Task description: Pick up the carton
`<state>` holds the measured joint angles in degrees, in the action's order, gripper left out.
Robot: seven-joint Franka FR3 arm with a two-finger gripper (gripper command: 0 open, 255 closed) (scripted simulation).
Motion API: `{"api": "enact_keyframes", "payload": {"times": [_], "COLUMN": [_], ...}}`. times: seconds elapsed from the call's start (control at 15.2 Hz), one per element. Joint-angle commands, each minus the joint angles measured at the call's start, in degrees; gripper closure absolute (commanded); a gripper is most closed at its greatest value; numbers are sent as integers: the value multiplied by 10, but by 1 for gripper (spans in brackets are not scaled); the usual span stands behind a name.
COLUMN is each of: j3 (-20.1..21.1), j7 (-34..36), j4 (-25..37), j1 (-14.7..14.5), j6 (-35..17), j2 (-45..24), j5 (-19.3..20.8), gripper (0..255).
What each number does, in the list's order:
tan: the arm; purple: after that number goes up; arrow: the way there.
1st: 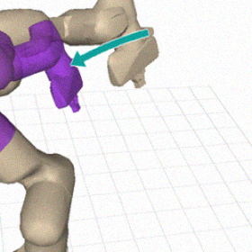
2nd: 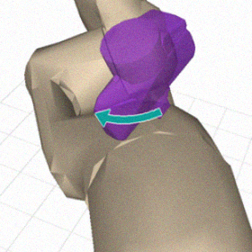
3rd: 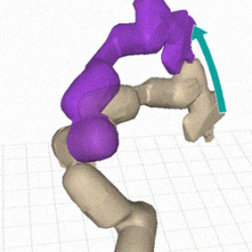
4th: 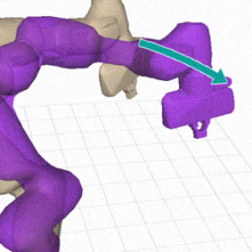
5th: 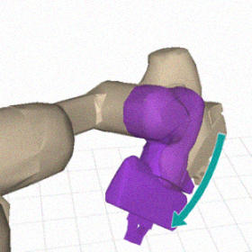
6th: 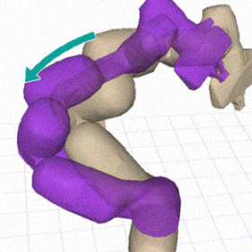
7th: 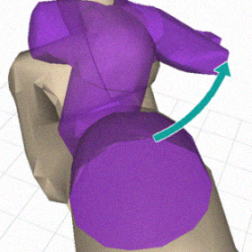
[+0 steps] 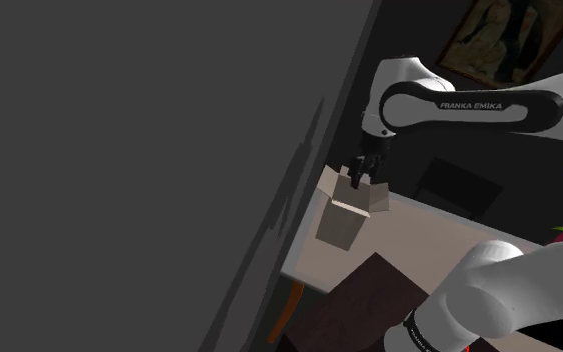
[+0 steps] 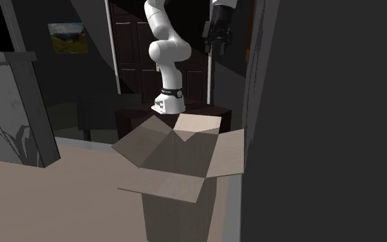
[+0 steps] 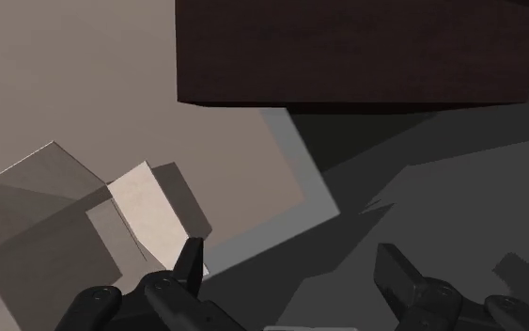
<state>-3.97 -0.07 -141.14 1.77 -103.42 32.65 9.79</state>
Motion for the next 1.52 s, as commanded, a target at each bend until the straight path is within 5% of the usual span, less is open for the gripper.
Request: {"api": "enact_keyframes", "payload": {"times": [0.0,0.73,1.45], "j3": [-11,-62,-92], "j7": [-2,-2,-24], "j4": [-3,25,145], "j1": [8,44,82], "j6": [-38,-241,-382], "j2": [-29,-236,-473], "j5": [9,35,4], "gripper": [0,0,0]}}
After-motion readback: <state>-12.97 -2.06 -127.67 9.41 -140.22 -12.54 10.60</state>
